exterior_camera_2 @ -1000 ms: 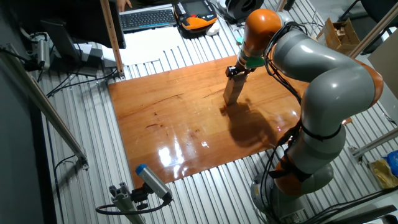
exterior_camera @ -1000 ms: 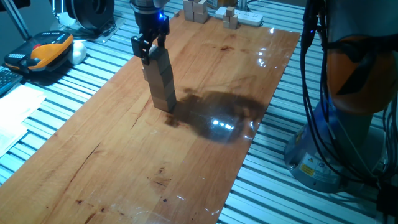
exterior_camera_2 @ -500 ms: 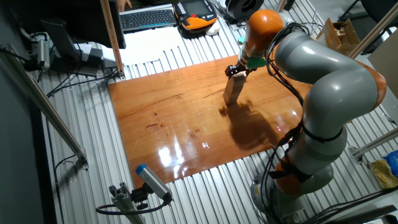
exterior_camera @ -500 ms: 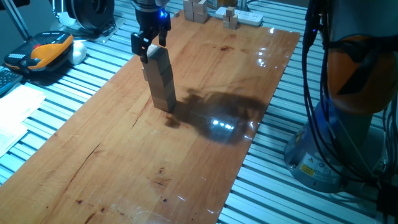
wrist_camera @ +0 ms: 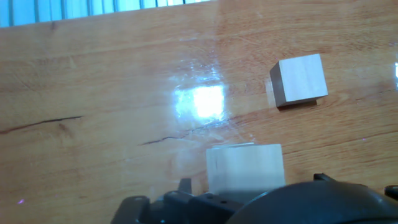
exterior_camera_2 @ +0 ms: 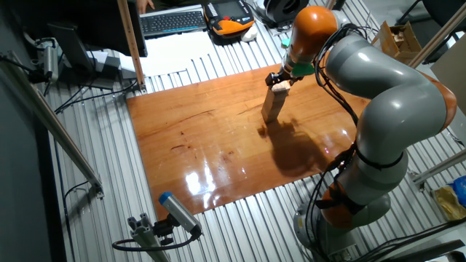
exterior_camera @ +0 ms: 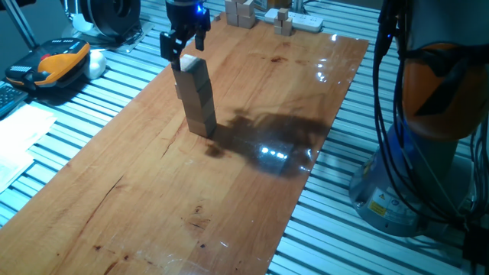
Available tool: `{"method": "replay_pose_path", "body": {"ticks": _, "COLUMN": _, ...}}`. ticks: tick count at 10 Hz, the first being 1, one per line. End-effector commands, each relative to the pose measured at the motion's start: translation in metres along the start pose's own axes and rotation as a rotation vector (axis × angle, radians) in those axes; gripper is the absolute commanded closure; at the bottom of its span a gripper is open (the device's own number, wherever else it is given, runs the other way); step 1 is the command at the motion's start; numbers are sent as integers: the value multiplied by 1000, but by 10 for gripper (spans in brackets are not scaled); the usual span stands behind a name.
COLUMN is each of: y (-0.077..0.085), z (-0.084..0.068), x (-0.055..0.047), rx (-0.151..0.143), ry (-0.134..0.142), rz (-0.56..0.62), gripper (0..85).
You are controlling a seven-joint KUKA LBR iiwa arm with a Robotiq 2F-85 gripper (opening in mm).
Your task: Stack the blocks in a vertical line of five
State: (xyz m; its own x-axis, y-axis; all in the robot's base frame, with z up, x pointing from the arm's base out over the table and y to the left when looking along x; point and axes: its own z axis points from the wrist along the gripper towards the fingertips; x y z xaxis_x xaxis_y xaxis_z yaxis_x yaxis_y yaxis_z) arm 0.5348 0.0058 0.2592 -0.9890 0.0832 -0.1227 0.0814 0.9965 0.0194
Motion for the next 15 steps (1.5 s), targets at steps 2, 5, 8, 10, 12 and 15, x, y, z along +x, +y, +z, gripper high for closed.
{"method": "replay_pose_path", "body": {"ticks": 2, "y": -1, "z": -3, "x": 2, "rx": 24, "ry": -8, "rz": 0, "gripper": 170}}
{"method": "replay_pose_path", "body": {"ticks": 5, "y": -3, "z": -6, "x": 5, "rx": 36, "ry": -9, "rz": 26, "gripper": 340}}
{"method": "replay_pose_path", "body": {"ticks": 8, "y": -2, "z": -6, "x": 5, "rx": 16, "ry": 7, "rz": 35, "gripper": 680}}
{"method": "replay_pose_path", "body": {"ticks": 10, "y": -1, "z": -6, "x": 4, "rx": 0, "ry": 25, "rz": 20, "gripper": 850}}
{"method": "replay_pose_path", "body": {"ticks": 12, "y": 0, "z": -7, "x": 3, "rx": 3, "ry": 19, "rz": 19, "gripper": 850}}
{"method": "replay_pose_path", "body": {"ticks": 15, "y": 4, "z": -10, "x": 3, "rx": -19, "ry": 29, "rz": 25, "gripper": 850}}
